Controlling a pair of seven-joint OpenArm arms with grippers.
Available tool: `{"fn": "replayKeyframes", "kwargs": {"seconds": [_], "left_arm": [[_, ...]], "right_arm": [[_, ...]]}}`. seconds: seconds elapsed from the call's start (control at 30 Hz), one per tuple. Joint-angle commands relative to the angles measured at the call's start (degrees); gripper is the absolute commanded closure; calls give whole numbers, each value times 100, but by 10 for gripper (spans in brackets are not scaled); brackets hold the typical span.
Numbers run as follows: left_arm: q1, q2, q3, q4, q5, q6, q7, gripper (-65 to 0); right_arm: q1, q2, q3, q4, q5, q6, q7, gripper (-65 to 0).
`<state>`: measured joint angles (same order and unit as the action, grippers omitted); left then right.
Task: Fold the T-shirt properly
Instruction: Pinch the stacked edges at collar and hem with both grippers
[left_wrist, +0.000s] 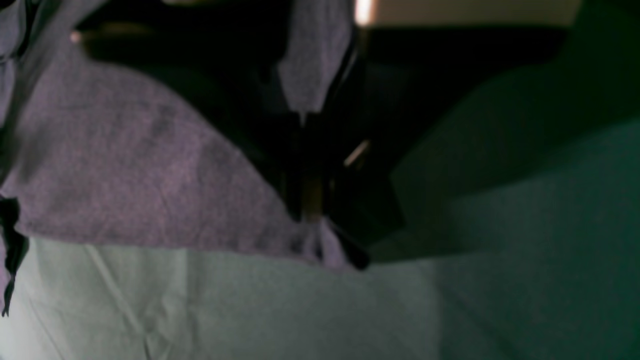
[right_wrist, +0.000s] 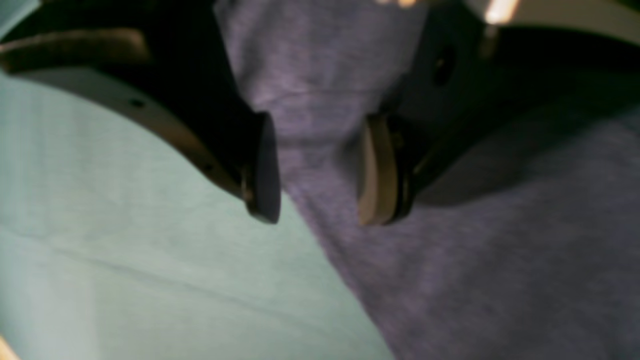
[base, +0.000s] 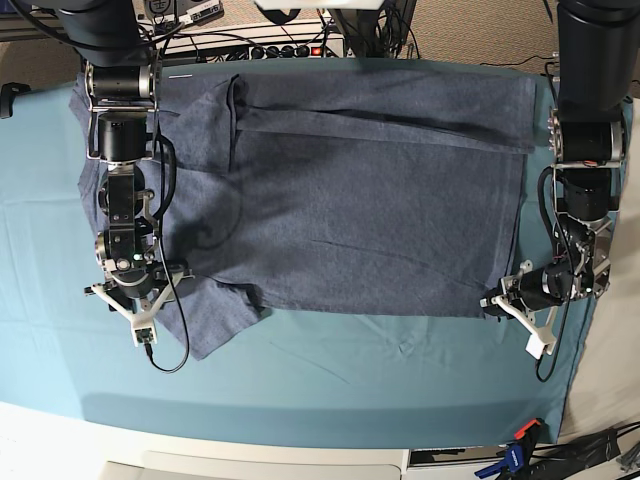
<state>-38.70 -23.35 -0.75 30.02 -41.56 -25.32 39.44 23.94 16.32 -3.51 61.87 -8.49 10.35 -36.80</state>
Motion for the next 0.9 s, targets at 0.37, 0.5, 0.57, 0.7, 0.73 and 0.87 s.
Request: {"fn": "replayKeyframes", "kwargs": {"seconds": [0.37, 0.5, 0.57, 0.7, 0.73, 0.87], "left_arm": [[-179, -74, -7, 72, -136, -313, -48, 0], [-179, -76, -7, 72, -177, -313, -48, 0], [-179, -76, -7, 72, -205, -313, -48, 0], [-181, -76, -7, 72, -219, -326, -48, 0], [-179, -76, -7, 72, -219, -330, -48, 0], [-179, -79, -7, 72, -216, -328, -46, 0]], "right_arm": [[415, 326, 879, -181, 592, -63, 345, -353], [719, 328, 1591, -970, 1209, 363, 634, -353], [859, 328, 1888, -1384, 1440, 667, 739, -353], [1117, 350, 2151, -2079, 1827, 1147, 675, -390], [1154, 352, 2151, -2212, 1893, 1215, 680, -402], [1191, 350, 2151, -2413, 1969, 1246, 715, -404]]}}
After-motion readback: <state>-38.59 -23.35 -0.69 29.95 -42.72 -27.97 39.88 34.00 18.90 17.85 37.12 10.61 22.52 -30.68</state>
